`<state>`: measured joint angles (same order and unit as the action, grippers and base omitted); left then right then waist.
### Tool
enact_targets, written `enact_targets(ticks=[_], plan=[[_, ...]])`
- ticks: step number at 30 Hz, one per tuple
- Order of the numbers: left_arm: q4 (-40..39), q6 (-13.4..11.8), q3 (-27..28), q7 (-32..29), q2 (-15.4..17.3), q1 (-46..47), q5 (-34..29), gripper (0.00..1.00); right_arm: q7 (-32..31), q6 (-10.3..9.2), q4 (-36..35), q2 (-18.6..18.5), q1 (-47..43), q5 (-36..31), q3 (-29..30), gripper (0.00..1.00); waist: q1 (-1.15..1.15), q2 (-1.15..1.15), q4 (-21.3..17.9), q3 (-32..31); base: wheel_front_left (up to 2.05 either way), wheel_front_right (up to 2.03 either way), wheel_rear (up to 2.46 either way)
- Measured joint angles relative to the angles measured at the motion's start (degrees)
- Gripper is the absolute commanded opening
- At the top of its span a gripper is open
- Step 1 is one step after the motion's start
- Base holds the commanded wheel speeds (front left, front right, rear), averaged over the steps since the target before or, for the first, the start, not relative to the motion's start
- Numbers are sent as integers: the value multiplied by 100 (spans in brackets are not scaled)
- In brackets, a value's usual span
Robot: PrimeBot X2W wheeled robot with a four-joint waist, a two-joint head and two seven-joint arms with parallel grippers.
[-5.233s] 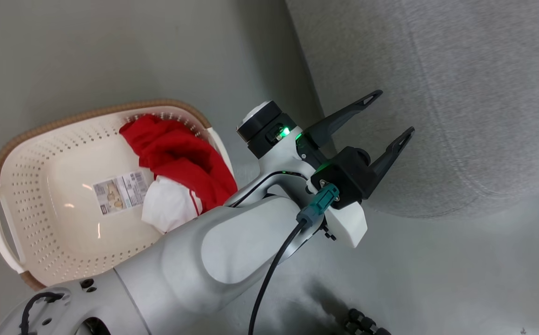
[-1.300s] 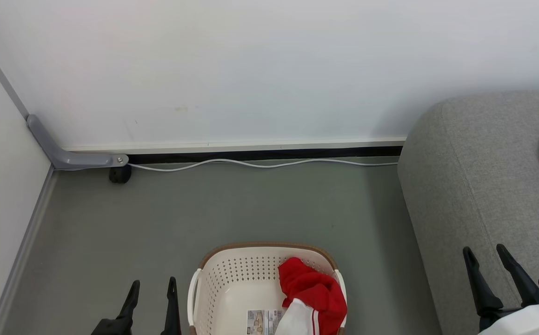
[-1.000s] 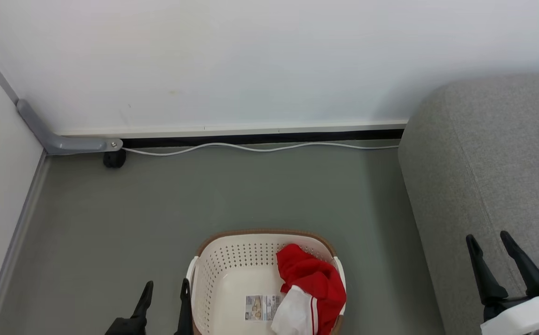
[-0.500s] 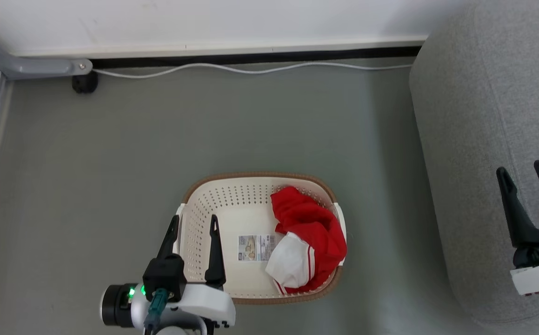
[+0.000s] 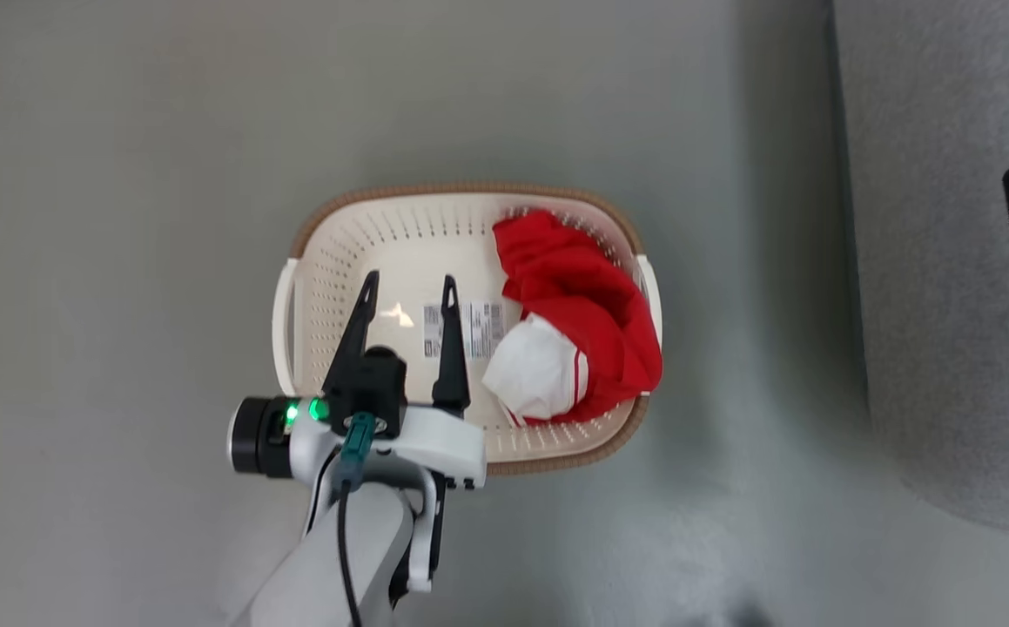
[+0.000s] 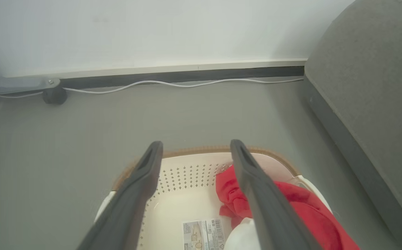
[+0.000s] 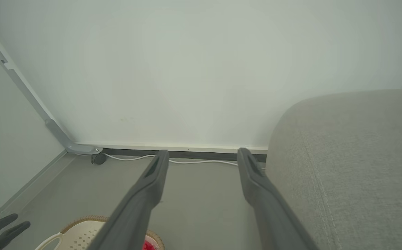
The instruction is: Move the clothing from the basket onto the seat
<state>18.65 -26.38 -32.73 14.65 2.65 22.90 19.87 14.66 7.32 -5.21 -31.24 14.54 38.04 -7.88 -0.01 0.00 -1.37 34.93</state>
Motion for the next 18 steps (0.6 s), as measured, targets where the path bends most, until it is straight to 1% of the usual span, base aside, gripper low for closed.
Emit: enact_targets(ticks=[5,13,15,16,18], plan=[[271,-145,-383,1,-2,612,222,100,0,0,-226,-159,266,44,12,100,0,0,-42,614,0,0,0],[757,-163,-868,1,-4,1382,826,100,1,0,-550,-311,556,52,56,100,0,0,-113,1408,0,0,0],[842,-104,-987,1,-3,1563,947,100,1,0,-623,-327,642,51,49,100,0,0,-138,1560,0,0,0],[951,24,-1117,1,-5,1731,1168,100,1,0,-714,-342,716,49,36,100,0,0,-169,1693,0,0,0],[1070,203,-1267,1,2,1866,1402,100,1,0,-754,-349,789,45,18,100,0,0,-206,1799,0,0,0]])
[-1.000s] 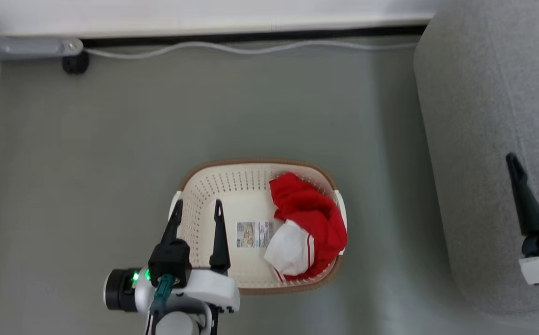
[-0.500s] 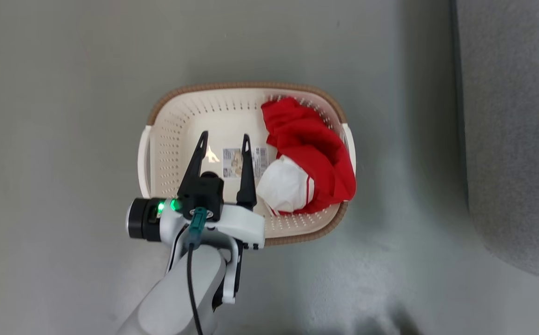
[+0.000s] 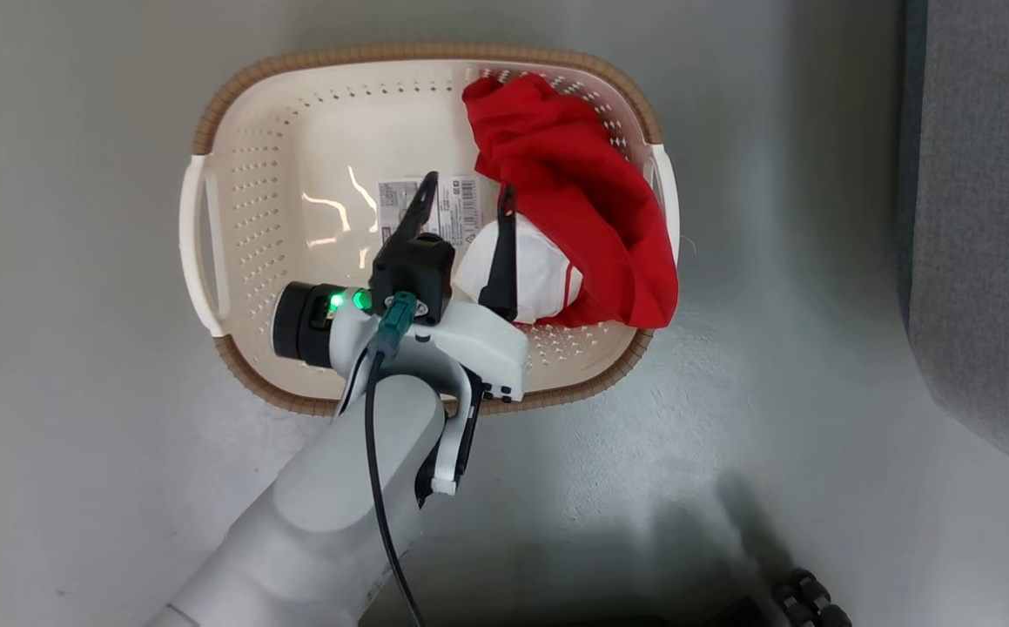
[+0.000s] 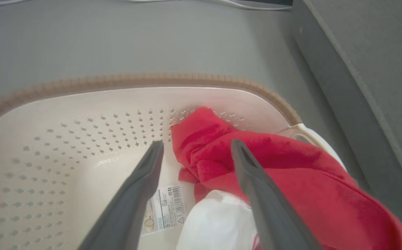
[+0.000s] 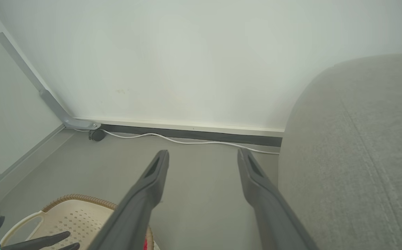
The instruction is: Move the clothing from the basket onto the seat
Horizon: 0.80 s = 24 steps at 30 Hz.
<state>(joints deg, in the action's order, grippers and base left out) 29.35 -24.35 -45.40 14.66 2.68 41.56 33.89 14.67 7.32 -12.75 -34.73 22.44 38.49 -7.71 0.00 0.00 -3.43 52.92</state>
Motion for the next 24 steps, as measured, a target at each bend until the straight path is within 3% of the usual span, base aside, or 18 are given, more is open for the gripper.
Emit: enact_targets(ticks=[11,19,24], plan=[[226,924,-694,0,8,505,1358,100,0,0,-42,18,175,-9,-131,100,0,0,-172,132,0,0,0],[439,935,-1594,0,12,873,1827,100,0,0,21,57,202,-9,-205,100,0,0,-219,118,0,0,0],[615,746,-2132,0,16,1030,2109,100,0,0,47,66,246,-2,-230,100,0,0,-271,117,0,0,0]])
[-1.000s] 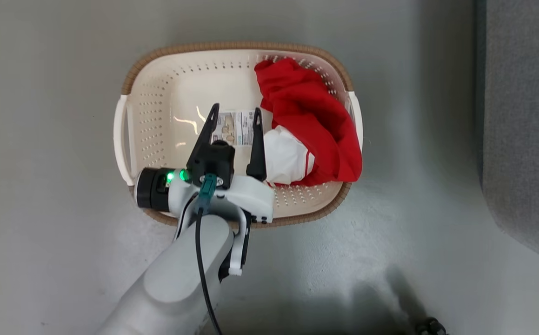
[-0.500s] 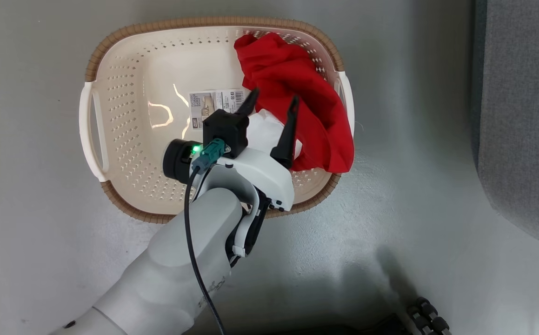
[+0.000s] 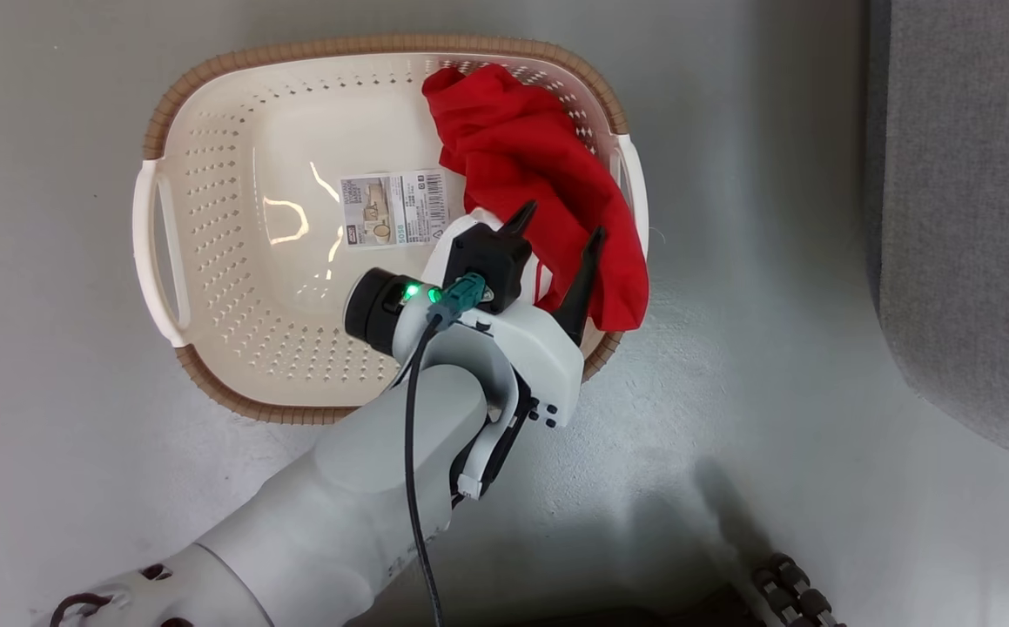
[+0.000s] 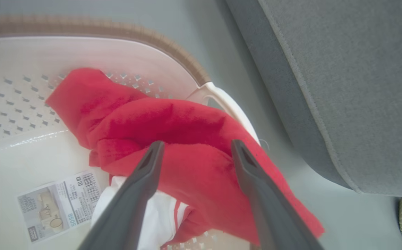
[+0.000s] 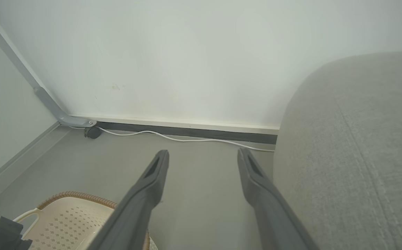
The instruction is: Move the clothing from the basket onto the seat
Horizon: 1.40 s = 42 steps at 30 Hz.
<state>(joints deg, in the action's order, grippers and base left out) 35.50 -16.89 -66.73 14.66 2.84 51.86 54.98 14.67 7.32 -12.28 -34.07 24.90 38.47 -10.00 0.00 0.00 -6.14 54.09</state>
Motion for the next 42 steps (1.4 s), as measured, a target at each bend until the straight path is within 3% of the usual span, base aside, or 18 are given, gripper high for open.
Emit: enact_targets(ticks=[13,18,19,20,21,32,42], plan=[[560,-132,-665,-2,22,158,1048,100,0,0,130,93,69,19,-111,100,0,0,-159,35,0,0,0],[677,-123,-690,-338,23,185,1312,100,1,0,179,148,163,44,-154,100,0,0,-225,34,0,0,0],[702,-122,-691,-401,25,185,1300,74,1,0,186,164,169,44,-159,100,0,0,-242,28,0,0,0],[717,-86,-691,-433,29,185,1285,31,1,0,194,176,177,45,-163,100,0,0,-258,23,0,0,0],[733,-74,-693,-466,27,188,1252,0,1,0,200,180,185,47,-163,100,0,0,-271,14,0,0,0],[842,-96,-702,-257,25,165,1040,0,1,0,346,221,180,67,-116,100,0,0,-236,-361,0,0,0],[703,-344,-577,-42,22,-179,787,0,1,0,483,219,-160,22,-116,100,0,0,-16,-1176,0,0,0]])
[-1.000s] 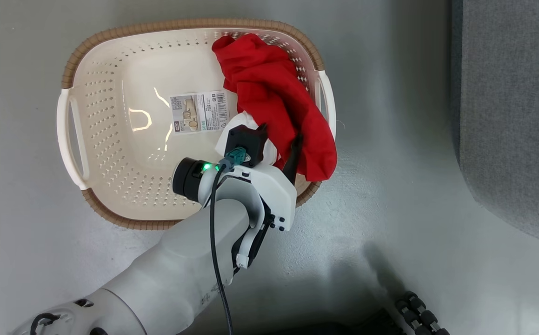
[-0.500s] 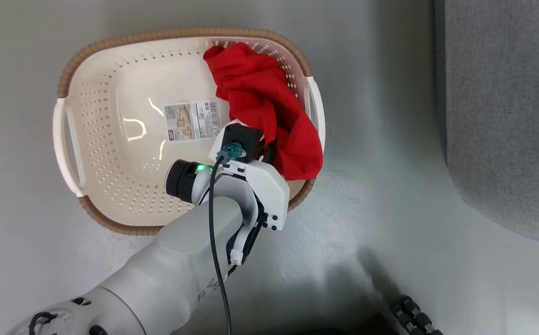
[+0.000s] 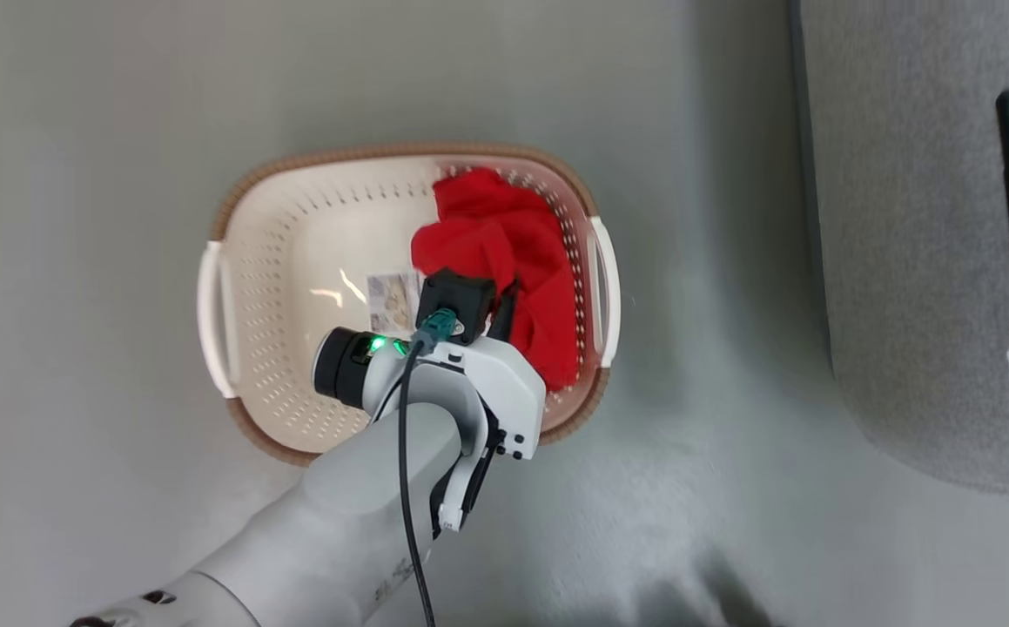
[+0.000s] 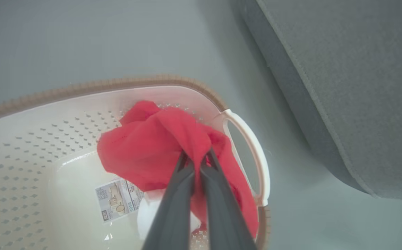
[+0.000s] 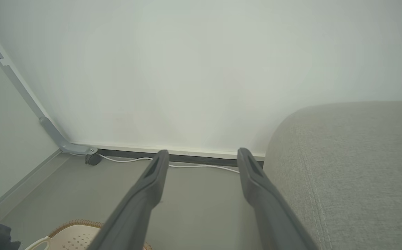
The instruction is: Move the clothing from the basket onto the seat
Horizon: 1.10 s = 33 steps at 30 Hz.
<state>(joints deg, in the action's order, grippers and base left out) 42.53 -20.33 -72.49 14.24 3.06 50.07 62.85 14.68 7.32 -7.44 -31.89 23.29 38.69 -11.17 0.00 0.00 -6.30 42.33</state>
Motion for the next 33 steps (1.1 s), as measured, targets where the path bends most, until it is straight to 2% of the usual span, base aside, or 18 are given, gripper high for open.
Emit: enact_targets(ticks=[10,18,24,33], plan=[[-294,-35,996,15,-29,-897,-1234,0,0,0,324,100,-487,-157,-120,100,0,0,270,-1035,0,0,0],[-652,123,1862,15,-36,-1565,-2242,0,-1,0,667,337,-864,-386,-297,100,0,0,468,-1893,0,0,0],[-971,434,2598,15,-45,-2090,-3116,0,-1,0,1013,601,-1126,-568,-506,100,0,0,647,-2582,0,0,0],[-1500,943,3401,15,-44,-2614,-4023,0,-2,0,1399,948,-1450,-802,-736,100,0,0,821,-3304,0,0,0]])
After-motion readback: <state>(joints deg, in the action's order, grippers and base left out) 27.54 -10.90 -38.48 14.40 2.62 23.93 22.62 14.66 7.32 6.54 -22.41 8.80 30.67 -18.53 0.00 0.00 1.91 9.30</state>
